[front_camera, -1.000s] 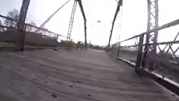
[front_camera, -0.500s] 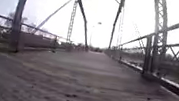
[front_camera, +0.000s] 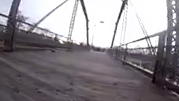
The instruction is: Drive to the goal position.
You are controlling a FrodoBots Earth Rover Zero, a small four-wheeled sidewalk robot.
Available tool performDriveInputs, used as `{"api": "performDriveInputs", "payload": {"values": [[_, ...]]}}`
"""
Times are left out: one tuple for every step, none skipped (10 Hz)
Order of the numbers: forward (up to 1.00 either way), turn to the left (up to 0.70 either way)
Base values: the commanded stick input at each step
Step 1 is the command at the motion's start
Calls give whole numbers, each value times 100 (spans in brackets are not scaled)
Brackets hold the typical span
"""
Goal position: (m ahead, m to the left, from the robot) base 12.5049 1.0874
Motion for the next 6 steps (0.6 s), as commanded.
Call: {"api": "performDriveInputs", "payload": {"values": [[100,0],[100,0],[100,0],[100,0],[100,0],[100,0]]}}
